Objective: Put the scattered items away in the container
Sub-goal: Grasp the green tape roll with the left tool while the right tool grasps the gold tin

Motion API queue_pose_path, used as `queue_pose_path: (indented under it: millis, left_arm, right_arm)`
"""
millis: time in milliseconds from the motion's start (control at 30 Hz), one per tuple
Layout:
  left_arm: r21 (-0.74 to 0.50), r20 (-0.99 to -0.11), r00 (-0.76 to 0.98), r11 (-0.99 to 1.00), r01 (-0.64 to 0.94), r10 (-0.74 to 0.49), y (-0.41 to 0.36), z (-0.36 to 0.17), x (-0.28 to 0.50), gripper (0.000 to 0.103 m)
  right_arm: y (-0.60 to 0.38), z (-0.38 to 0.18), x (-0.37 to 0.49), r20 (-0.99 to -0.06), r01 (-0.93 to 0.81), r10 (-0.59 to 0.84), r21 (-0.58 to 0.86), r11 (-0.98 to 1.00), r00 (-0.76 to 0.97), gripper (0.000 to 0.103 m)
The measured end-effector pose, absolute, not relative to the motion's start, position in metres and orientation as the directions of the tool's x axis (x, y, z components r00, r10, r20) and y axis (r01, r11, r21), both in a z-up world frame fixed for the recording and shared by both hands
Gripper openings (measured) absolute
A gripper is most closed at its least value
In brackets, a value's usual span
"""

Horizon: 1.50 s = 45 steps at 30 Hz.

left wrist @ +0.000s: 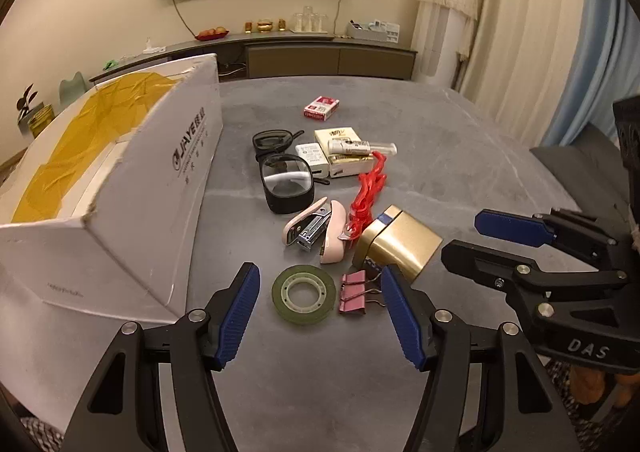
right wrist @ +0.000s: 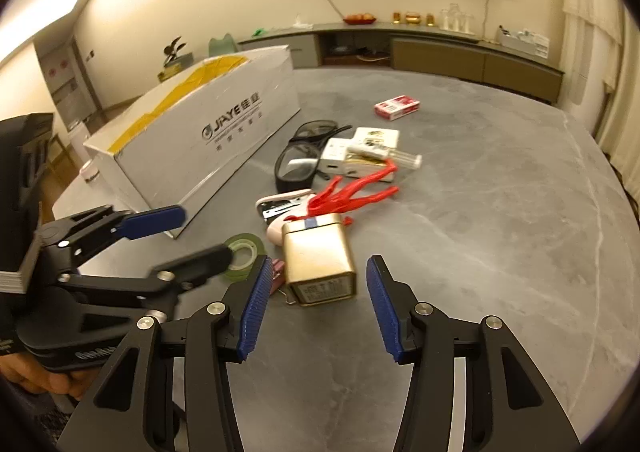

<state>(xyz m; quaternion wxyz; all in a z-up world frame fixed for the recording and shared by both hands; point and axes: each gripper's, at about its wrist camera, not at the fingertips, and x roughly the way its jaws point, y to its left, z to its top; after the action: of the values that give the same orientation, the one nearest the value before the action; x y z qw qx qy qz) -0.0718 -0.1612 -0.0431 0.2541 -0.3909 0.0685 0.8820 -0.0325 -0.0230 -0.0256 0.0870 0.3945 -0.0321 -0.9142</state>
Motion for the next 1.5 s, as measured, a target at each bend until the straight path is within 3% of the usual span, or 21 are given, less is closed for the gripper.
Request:
queue_pose_path:
  millis: [200, 333, 500, 600, 667, 867, 1133, 1300, 1500]
  left_arm:
    - [-0.095, -0.762, -0.523, -0.866, -0.492, 0.381, -0.164, -0.067, -0.094, 0.064]
    - [-0.054, -0.796, -0.521, -0.893, -0.447, 0.309, -0.168, -0.084, -0.107, 0.064]
    - [-0.126, -0.798, -0.478, -0.878, -0.462, 0.366, -0.172, -0.090, -0.111, 0.064]
    - [-0.068, -0.793, -0.501, -0.868, -0.492, 0.347, -0.165, -0.090, -0.110, 0.066]
    - [-0.095, -0.795, -0.485, -0.865, -0.493, 0.364, -0.168, -0.090, -0.114, 0.066]
    - [-0.119, -0.804, -0.475, -0.880, -0.460, 0.357, -0.184, -0.091, -0.121, 0.063]
    - [-0.071, -0.786, -0.464, -0.804, -0.591, 0.410, -0.163, -0.094, -0.103, 0.069]
    - [-0.090, -0.801, -0.468, -0.848, -0.523, 0.374, -0.172, -0.096, -0.121, 0.061]
    - [-0.086, -0.797, -0.456, -0.821, -0.564, 0.396, -0.168, -0.098, -0.118, 0.062]
  right_arm:
    - [-0.032, -0.044, -0.054, -0.759, 0.140, -0.161, 0.093, -0.986, -0.631, 0.053]
    - [-0.016, -0.054, -0.063, -0.779, 0.080, -0.158, 0.138, -0.987, -0.607, 0.053]
    - [-0.009, -0.055, -0.069, -0.770, 0.070, -0.156, 0.145, -0.987, -0.618, 0.053]
    - [-0.013, -0.058, -0.075, -0.771, 0.087, -0.151, 0.124, -0.988, -0.618, 0.054]
    - [-0.014, -0.060, -0.079, -0.776, 0.091, -0.148, 0.117, -0.989, -0.613, 0.054]
    - [-0.002, -0.061, -0.080, -0.765, 0.091, -0.275, 0.276, -0.957, -0.581, 0.054]
    - [-0.008, -0.056, -0.093, -0.769, 0.127, -0.181, 0.129, -0.983, -0.613, 0.058]
    - [0.000, -0.057, -0.091, -0.760, 0.136, -0.300, 0.273, -0.952, -0.577, 0.056]
    - [-0.019, -0.059, -0.097, -0.781, 0.176, -0.205, 0.124, -0.977, -0.590, 0.057]
